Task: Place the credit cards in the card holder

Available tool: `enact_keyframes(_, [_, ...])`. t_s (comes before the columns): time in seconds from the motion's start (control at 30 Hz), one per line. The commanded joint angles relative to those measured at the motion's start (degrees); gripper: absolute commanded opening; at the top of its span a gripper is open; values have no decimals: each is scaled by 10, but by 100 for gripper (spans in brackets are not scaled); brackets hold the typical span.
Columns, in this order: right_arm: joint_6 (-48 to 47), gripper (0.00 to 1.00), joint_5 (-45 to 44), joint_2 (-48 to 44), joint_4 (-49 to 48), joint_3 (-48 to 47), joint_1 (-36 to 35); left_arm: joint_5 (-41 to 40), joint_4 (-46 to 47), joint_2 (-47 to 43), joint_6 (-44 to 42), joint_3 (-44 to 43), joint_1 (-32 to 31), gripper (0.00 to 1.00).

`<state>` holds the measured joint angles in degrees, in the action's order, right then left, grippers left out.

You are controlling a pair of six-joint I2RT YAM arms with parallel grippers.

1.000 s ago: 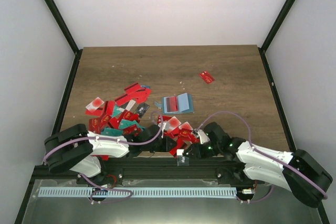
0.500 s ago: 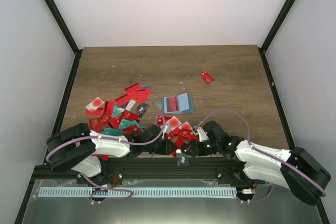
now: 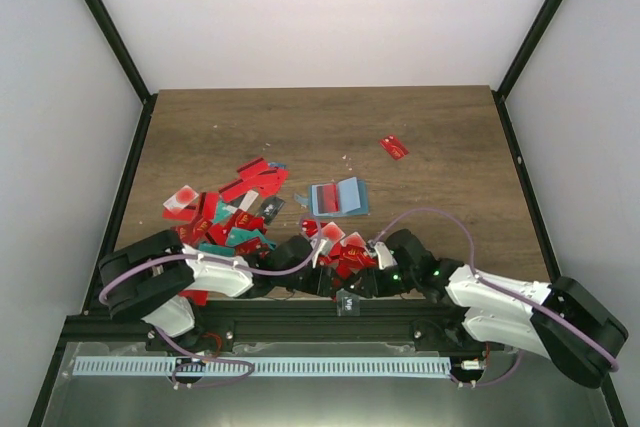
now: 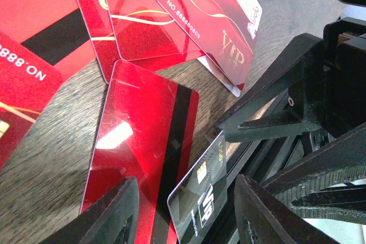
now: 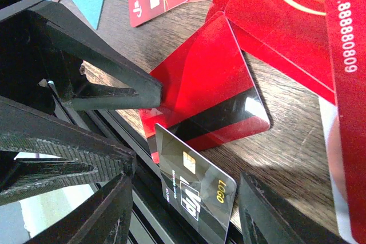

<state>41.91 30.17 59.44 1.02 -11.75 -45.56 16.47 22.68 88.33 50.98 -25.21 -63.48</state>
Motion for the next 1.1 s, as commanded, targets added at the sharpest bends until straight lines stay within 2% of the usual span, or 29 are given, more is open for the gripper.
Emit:
enact_keyframes(0.0, [8,53,-34,5,27,2,-4,46,20,29,-29,-3,-8,49])
enact_keyframes(0.4, [32,45,-102,-82,94,-9,-3,92,70,67,-57,8,-8,35])
enact_keyframes(0.53, [35,44,-98,-73,91,-7,-3,91,72,65,-58,12,-9,28])
enact_keyframes(0.77, [34,44,-100,-70,90,-15,-3,93,108,75,-63,20,-9,4])
enact_keyframes(0.87, [32,44,-110,-75,98,-26,-3,104,138,75,-48,21,-9,4])
enact_keyframes(0.93, [29,44,-119,-87,106,-40,-4,102,115,54,-43,8,-4,4])
enact_keyframes(1.07, [6,46,-136,-113,122,-81,0,90,-15,-29,-70,-41,27,4])
